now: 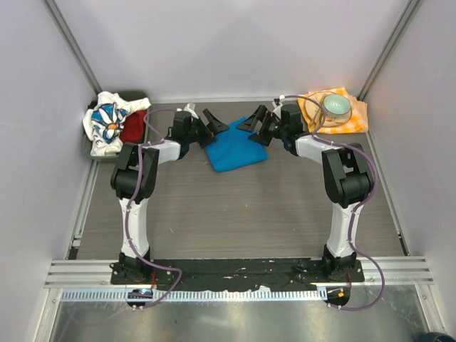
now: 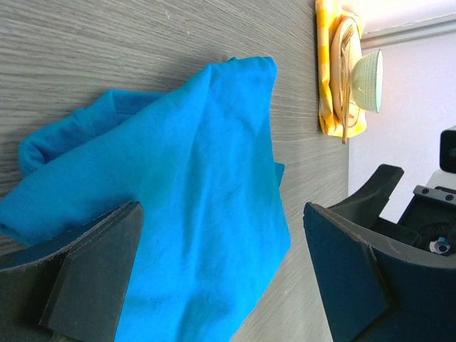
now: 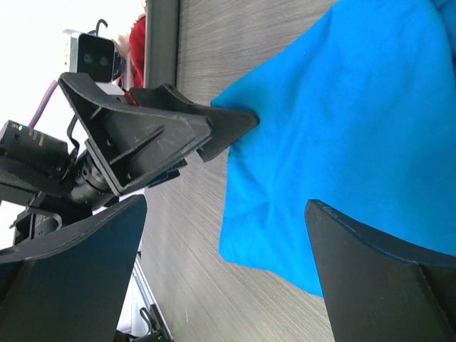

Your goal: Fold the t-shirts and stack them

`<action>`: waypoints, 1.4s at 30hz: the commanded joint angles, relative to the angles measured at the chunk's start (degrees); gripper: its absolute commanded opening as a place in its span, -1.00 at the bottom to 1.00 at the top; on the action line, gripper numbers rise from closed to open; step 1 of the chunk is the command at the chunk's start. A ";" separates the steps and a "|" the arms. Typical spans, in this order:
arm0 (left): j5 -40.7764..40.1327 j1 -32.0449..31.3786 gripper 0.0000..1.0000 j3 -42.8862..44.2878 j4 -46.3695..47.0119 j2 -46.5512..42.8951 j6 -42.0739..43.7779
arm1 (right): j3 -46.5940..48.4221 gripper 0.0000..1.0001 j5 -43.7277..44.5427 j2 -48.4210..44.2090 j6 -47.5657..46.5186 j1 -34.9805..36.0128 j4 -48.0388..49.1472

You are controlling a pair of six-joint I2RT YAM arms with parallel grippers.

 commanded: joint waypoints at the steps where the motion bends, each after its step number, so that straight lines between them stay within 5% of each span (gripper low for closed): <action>1: 1.32 0.67 1.00 2.05 3.75 2.15 0.38 | -3.47 0.99 -1.09 -2.85 0.92 -0.17 5.74; 14: 3.34 1.02 1.00 1.96 5.16 4.97 -0.24 | -11.47 0.99 -1.00 -1.97 -0.83 -0.17 8.47; 22: 4.75 0.76 0.99 -2.86 4.11 -3.63 -0.85 | -9.82 0.99 0.23 -6.27 -4.86 0.01 2.52; 34: -2.11 -0.56 0.99 -7.10 -23.55 -25.87 6.96 | -3.92 0.99 23.65 -21.56 -19.10 2.73 -23.58; 42: -13.34 -0.74 1.00 -8.85 -41.15 -41.50 15.57 | -6.11 0.99 38.02 -30.96 -24.38 6.59 -29.76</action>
